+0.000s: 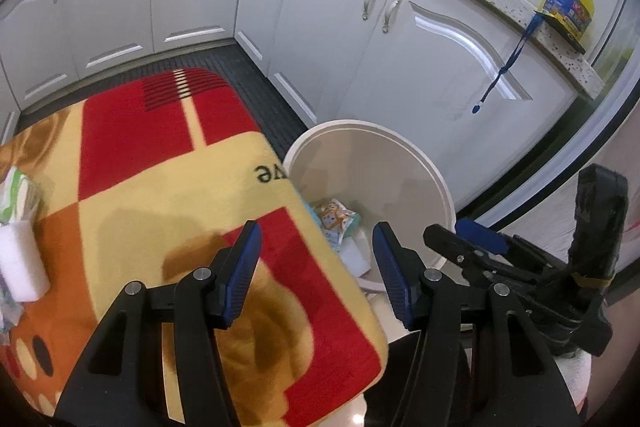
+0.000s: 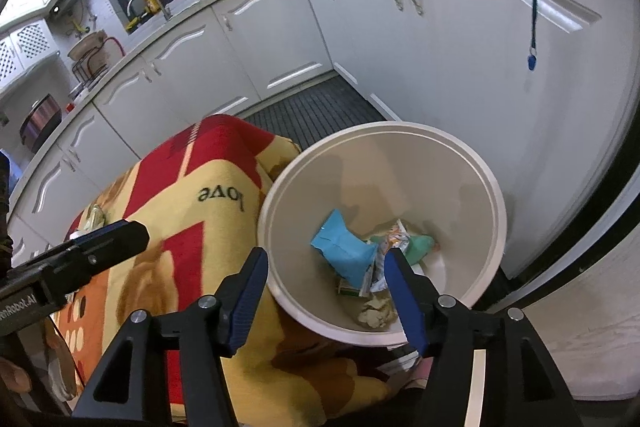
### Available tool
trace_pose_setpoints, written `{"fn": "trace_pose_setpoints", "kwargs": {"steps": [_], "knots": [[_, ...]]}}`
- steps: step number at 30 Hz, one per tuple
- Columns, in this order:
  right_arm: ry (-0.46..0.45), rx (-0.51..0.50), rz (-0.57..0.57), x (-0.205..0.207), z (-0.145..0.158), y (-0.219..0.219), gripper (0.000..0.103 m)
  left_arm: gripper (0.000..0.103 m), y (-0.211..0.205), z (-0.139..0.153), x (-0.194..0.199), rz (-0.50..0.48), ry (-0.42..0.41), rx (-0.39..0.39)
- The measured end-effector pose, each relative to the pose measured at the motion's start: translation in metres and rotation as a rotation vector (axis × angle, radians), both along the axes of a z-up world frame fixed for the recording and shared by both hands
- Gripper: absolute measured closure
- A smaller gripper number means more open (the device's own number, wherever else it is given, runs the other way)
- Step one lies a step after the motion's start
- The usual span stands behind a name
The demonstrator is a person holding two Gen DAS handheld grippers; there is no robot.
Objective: Collect trash
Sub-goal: 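Move both tools back over the trash on the blanket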
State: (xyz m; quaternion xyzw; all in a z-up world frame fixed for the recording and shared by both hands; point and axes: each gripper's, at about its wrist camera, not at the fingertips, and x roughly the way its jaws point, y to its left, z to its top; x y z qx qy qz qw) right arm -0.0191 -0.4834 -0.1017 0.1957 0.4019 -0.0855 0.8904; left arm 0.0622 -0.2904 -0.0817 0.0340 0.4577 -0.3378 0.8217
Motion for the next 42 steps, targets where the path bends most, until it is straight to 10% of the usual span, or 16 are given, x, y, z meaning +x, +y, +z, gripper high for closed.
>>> {"fn": "trace_pose_setpoints", "kwargs": {"steps": [14,26,42], "knots": [[-0.034,0.041,0.165,0.026,0.015,0.069,0.042,0.035,0.098,0.012,-0.013,0.12,-0.01,0.01],[-0.021,0.066,0.366,0.062,0.013,0.159,0.041,0.035,0.262,0.021,-0.012,0.4,-0.035,0.065],[0.016,0.081,0.528,0.14,0.005,0.265,0.04,0.035,0.389,-0.018,0.035,0.657,0.037,0.063]]}}
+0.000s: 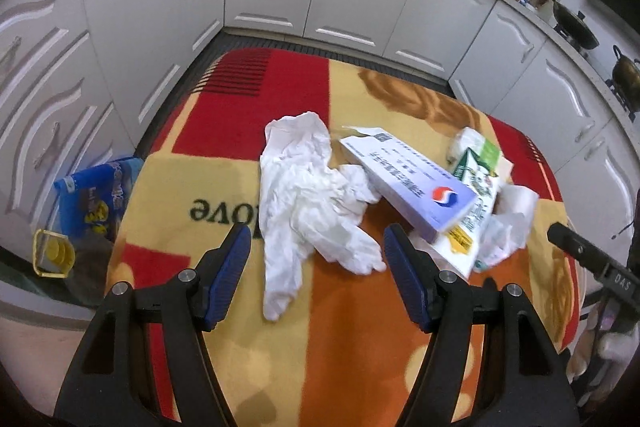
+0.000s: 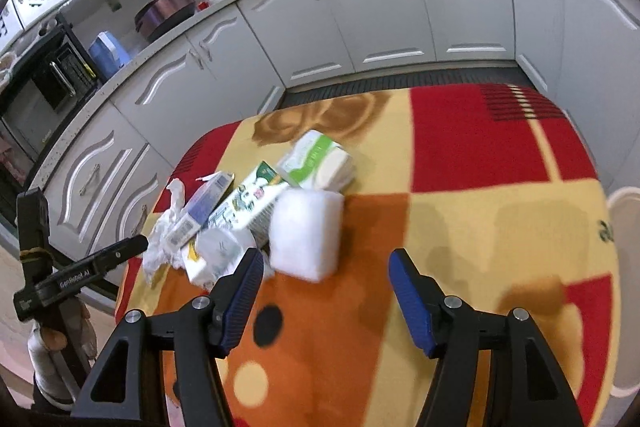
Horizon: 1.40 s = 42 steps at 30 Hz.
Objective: Collect trash
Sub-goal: 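Move both tools back over the trash on the blanket, then grasp the white glove with the left tool while the right tool grasps the white sponge, then carry glove and sponge over the white bin and open both tools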
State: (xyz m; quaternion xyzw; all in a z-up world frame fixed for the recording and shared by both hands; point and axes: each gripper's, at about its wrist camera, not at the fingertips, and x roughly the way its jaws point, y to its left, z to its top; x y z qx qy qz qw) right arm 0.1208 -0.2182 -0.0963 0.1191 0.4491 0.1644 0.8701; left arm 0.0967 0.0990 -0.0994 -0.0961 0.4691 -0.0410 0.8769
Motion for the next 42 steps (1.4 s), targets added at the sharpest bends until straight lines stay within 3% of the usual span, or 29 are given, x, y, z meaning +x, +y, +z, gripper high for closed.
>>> {"fn": "trace_pose_setpoints", "kwargs": {"steps": [10,12,13,14,15,18,31,42], "knots": [[0.086,0.069,0.009,0.036,-0.022,0.02,0.041,0.035,0.004,-0.029,0.034,-0.007,0.047,-0.004],[0.101,0.079,0.011,0.038,-0.028,0.02,0.049,0.036,0.004,-0.035,0.038,-0.013,0.053,-0.017],[0.102,0.087,0.015,0.038,-0.03,0.019,0.059,0.037,0.004,-0.037,0.039,-0.012,0.057,-0.02],[0.104,0.091,0.013,0.039,-0.032,0.017,0.061,0.044,0.005,-0.037,0.039,-0.008,0.048,-0.021],[0.1,0.1,0.014,0.038,-0.032,0.015,0.062,0.058,0.005,-0.037,0.038,-0.009,0.04,-0.019],[0.074,0.096,0.018,0.031,-0.025,0.01,0.064,0.078,0.007,-0.034,0.036,-0.024,0.048,-0.03],[-0.002,0.049,-0.002,-0.001,0.002,-0.015,0.064,0.08,0.012,0.025,-0.007,-0.047,-0.078,-0.072],[-0.041,-0.028,-0.007,-0.031,0.01,-0.023,0.064,0.08,-0.044,0.063,-0.037,-0.168,-0.152,-0.081]]}}
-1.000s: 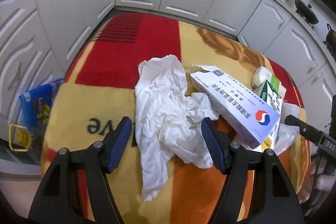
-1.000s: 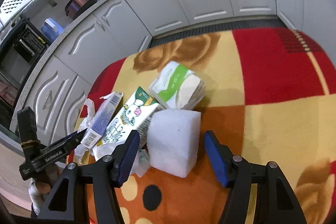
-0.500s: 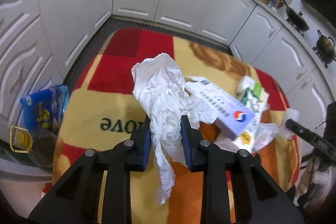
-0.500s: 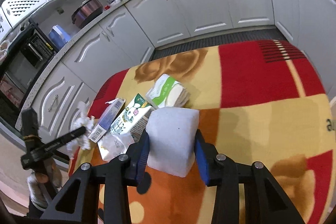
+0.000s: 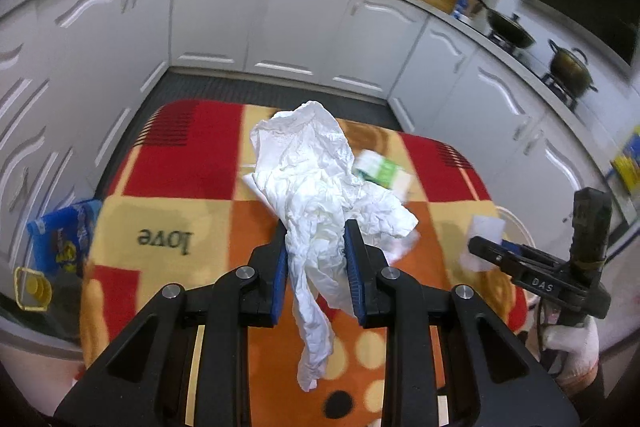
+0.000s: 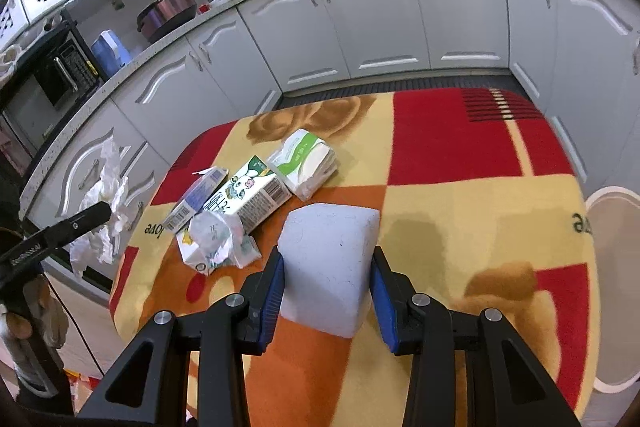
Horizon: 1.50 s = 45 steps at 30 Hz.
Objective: Collect trash
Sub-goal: 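Carry glove and sponge over the white bin and open both tools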
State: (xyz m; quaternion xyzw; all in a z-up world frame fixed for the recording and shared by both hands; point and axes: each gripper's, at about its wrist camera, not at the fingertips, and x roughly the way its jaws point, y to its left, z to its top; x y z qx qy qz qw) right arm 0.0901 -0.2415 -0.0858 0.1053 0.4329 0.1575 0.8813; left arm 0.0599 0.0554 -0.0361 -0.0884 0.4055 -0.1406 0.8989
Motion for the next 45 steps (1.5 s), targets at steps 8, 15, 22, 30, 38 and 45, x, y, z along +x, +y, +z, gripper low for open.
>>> {"fn": "trace_pose_setpoints", "kwargs": {"steps": [8,15,22,30,38,45], "knots": [[-0.042,-0.045,-0.055,-0.027,0.01,-0.027,0.064,0.08,-0.06,0.006,-0.01,-0.132,-0.009,-0.002],[-0.048,-0.056,-0.123,-0.046,0.01,-0.058,0.064,0.08,-0.114,-0.002,-0.008,-0.227,0.015,0.012],[-0.047,-0.056,-0.189,-0.06,0.009,-0.093,0.064,0.08,-0.164,-0.013,-0.006,-0.301,0.039,0.017],[-0.05,-0.074,-0.267,-0.073,0.013,-0.13,0.064,0.08,-0.222,-0.026,-0.002,-0.379,0.065,0.029],[-0.039,-0.091,-0.367,-0.088,0.009,-0.176,0.064,0.08,-0.281,-0.032,0.0,-0.46,0.072,0.034],[-0.016,-0.095,-0.448,-0.099,0.002,-0.215,0.063,0.08,-0.331,-0.041,0.008,-0.505,0.094,0.032]]}}
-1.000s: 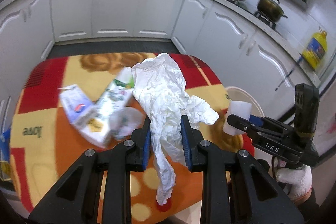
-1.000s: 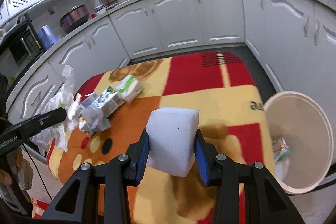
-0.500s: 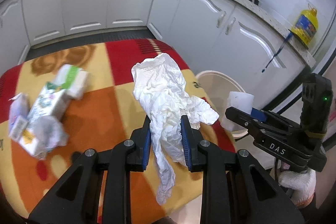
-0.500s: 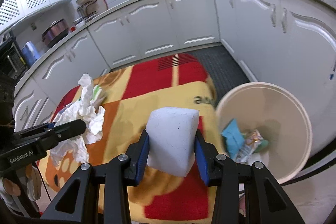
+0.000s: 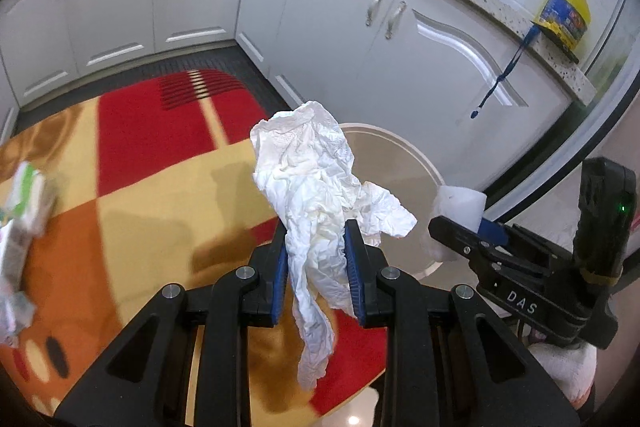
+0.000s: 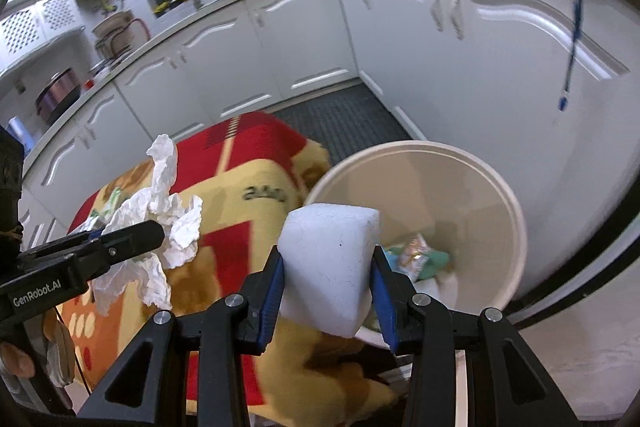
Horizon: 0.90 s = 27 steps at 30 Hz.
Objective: Collect trash
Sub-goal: 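Carry glove and sponge over the white bin and open both tools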
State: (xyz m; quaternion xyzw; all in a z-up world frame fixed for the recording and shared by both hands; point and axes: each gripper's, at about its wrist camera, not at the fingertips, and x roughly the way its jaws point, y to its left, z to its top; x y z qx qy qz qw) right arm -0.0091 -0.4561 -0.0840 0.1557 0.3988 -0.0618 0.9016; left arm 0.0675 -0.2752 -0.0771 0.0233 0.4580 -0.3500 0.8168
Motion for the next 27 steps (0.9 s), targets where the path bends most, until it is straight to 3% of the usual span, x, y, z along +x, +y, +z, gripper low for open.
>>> {"fn": "trace_pose_setpoints", "kwargs": {"steps": [8,16,21,25,27], "knots": [[0.03,0.008,-0.063,-0.005,-0.013,-0.034,0.063,0.08,-0.05,-0.012,0.005,-0.057,0.005,0.012],[0.05,0.004,-0.09,-0.001,-0.024,-0.05,0.063,0.077,-0.072,-0.025,0.018,-0.055,0.023,0.008],[0.063,0.013,-0.103,0.004,-0.031,-0.059,0.063,0.056,-0.073,-0.029,0.021,-0.049,0.029,-0.005],[0.074,0.021,-0.11,0.007,-0.037,-0.064,0.062,0.047,-0.074,-0.031,0.022,-0.051,0.032,-0.015],[0.075,0.027,-0.114,0.009,-0.039,-0.067,0.056,0.047,-0.072,-0.032,0.023,-0.052,0.039,-0.017]]}}
